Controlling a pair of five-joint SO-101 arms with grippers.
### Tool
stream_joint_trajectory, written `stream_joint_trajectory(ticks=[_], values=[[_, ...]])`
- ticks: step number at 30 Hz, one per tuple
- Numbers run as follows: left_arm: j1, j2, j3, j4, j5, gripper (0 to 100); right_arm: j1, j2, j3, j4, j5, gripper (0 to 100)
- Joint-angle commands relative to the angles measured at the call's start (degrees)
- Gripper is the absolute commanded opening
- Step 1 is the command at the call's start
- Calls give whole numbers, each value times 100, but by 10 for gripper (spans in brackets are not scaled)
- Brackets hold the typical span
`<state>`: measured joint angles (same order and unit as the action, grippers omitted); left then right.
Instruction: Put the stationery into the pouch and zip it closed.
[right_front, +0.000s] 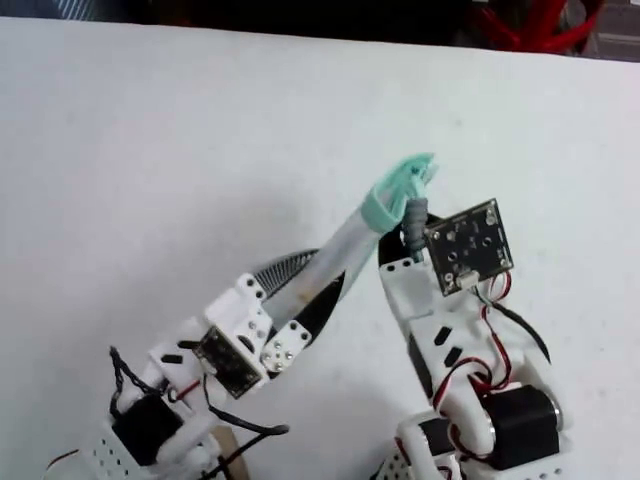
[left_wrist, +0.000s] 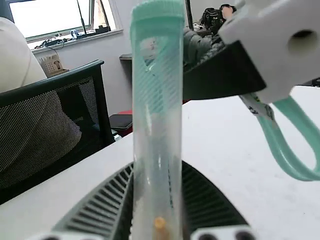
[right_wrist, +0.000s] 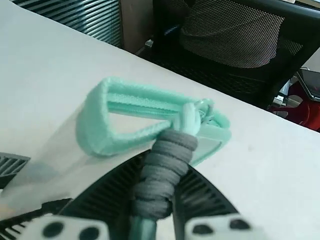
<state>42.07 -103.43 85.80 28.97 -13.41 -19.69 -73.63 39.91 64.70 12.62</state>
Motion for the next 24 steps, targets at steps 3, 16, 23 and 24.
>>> stream_joint_trajectory(ticks=[3,16,23,24], values=[[180,-101,-70,-62,-88,24,-84,48,-229,22,79,19],[-365,-101,404,185,-97,24,-980,75,-1820,919,79,19],[-365,-101,563,193,-97,24,-1112,321,-2708,1455,44,19],[-365,-101,563,193,-97,24,-1138,444,-2857,1613,35,19]])
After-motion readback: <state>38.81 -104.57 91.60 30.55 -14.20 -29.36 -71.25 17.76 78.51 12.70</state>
